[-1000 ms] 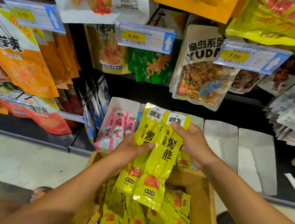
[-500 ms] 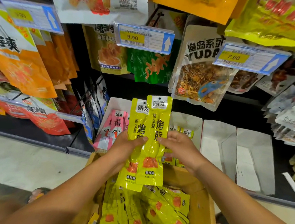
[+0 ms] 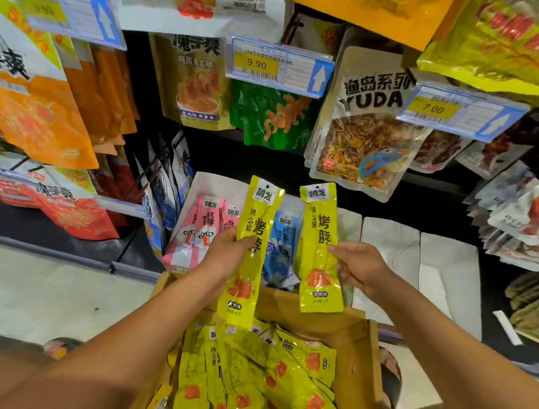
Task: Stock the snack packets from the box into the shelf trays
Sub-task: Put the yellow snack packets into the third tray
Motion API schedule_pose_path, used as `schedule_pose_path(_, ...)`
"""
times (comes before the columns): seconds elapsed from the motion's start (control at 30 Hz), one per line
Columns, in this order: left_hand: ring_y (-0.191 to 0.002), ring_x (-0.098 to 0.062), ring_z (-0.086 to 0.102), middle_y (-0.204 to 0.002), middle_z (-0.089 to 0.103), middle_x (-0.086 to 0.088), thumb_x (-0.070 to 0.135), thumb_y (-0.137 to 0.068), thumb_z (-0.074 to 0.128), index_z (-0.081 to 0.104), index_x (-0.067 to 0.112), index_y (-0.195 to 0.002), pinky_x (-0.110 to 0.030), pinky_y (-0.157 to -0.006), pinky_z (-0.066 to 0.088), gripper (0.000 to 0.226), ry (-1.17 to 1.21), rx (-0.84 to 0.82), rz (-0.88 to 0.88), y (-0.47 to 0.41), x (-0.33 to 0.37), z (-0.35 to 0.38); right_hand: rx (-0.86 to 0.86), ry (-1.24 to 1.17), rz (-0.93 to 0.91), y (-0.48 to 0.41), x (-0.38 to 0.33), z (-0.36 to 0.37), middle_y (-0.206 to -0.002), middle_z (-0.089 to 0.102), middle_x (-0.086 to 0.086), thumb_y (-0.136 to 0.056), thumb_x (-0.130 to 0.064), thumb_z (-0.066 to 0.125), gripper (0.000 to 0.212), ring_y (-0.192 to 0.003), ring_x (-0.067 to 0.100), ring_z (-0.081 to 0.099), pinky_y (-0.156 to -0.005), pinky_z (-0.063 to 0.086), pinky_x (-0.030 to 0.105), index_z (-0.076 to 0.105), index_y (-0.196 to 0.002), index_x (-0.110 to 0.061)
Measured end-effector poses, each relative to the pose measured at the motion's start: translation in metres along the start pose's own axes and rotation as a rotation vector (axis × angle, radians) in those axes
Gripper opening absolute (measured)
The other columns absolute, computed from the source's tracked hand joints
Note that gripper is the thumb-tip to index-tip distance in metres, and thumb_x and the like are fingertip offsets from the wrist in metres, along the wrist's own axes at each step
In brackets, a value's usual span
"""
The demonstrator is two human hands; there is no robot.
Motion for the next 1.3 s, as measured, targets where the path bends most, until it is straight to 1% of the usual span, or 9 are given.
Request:
schedule_pose_path(0.1,-0.119,-0.023,0.066,-0.124,0.073,0.002,0.028,-0.101,0.064,0.07,0.022,-0.124,-0.051,-0.108,0.049,0.025,-0.021,0.025,0.014,-0.004,-0.003,-0.003,0.102,0.045,0.033,-0.028,0.008,-0.028,-0.066,0.055,0.011,-0.094,-0.014,0.07,0.015,-0.033,0.005,0.047,-0.033,0.037,0.017,0.064,-0.104,-0.005)
schedule_pose_path(0.3,-0.106,-0.027,0.071,-0.109,0.078,-0.002,0.019,-0.102,0.063,0.075,0.018,-0.112,-0.05,-0.099,0.055,0.016,-0.038,0.043,0.039,-0.01,0.001,-0.007,0.203,0.009,0.079,-0.09,0.036,-0.039,-0.075,0.058,0.016,-0.097,-0.004,0.06,0.007,-0.044,0.019,0.056,-0.035,0.041,0.023,0.056,-0.097,-0.009)
schedule_pose_path(0.37,-0.098,-0.025,0.072,-0.102,0.078,0.0,0.018,-0.102,0.063,0.076,0.023,-0.101,-0.043,-0.089,0.058,0.014,-0.036,0.053,0.049,-0.011,0.001,-0.009,0.189,-0.002,0.137,-0.107,0.053,-0.029,-0.081,0.058,0.018,-0.1,-0.005,0.055,0.008,-0.047,0.022,0.058,-0.033,0.043,0.023,0.053,-0.097,-0.012)
schedule_pose_path(0.5,-0.062,-0.011,0.069,-0.078,0.076,0.005,0.015,-0.102,0.062,0.073,0.022,-0.089,-0.021,-0.047,0.049,0.019,-0.016,0.09,0.045,-0.012,-0.002,-0.013,0.181,0.035,0.193,-0.146,0.093,-0.006,-0.09,0.065,0.018,-0.098,-0.007,0.06,0.014,-0.057,0.021,0.066,-0.035,0.045,0.021,0.056,-0.109,-0.013)
schedule_pose_path(0.6,-0.049,-0.002,0.063,-0.064,0.072,0.012,0.011,-0.102,0.06,0.072,0.018,-0.092,-0.016,-0.042,0.044,0.018,-0.001,0.084,0.052,-0.012,0.0,-0.013,0.134,0.05,0.202,-0.169,0.127,0.013,-0.095,0.07,0.015,-0.097,-0.009,0.062,0.016,-0.06,0.02,0.07,-0.05,0.055,0.028,0.059,-0.112,-0.015)
schedule_pose_path(0.7,-0.051,-0.004,0.063,-0.069,0.073,0.01,0.009,-0.102,0.06,0.074,0.017,-0.097,-0.017,-0.044,0.047,0.016,0.001,0.084,0.047,-0.014,0.0,-0.015,0.142,0.122,0.217,-0.177,0.144,0.023,-0.09,0.072,0.009,-0.095,-0.01,0.064,0.023,-0.072,0.024,0.074,-0.073,0.063,0.042,0.063,-0.118,-0.012)
schedule_pose_path(0.83,-0.07,-0.019,0.067,-0.093,0.076,-0.007,0.011,-0.102,0.062,0.076,0.018,-0.097,-0.027,-0.06,0.055,0.017,-0.012,0.099,0.032,-0.017,-0.003,-0.022,0.147,0.344,0.168,-0.189,0.149,0.029,-0.084,0.072,0.008,-0.091,-0.015,0.069,0.029,-0.08,0.028,0.075,-0.083,0.06,0.051,0.062,-0.116,-0.004)
schedule_pose_path(1.07,-0.08,-0.025,0.068,-0.103,0.077,-0.016,0.013,-0.103,0.061,0.076,0.013,-0.107,-0.037,-0.073,0.057,0.016,0.001,0.095,0.011,-0.016,-0.008,-0.03,0.112,0.565,0.046,-0.185,0.138,0.051,-0.131,0.061,0.017,-0.083,-0.03,0.081,0.082,-0.113,0.034,0.062,-0.093,0.053,0.038,0.037,-0.148,-0.005)
schedule_pose_path(1.3,-0.08,-0.025,0.071,-0.103,0.079,-0.011,0.014,-0.104,0.059,0.076,0.02,-0.109,-0.04,-0.072,0.061,0.019,0.035,0.074,0.018,-0.013,-0.007,-0.03,-0.005,0.832,-0.178,-0.18,0.128,0.07,-0.16,0.023,0.018,-0.088,-0.03,0.075,0.092,-0.145,0.035,0.031,-0.114,0.036,0.042,0.018,-0.16,-0.019)
Point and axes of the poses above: each hand's wrist, its own y-axis away from the middle knuckle, its own z-axis out of the palm, x = y × z, the point moved 8 cm from there along -y, towards the middle knuckle
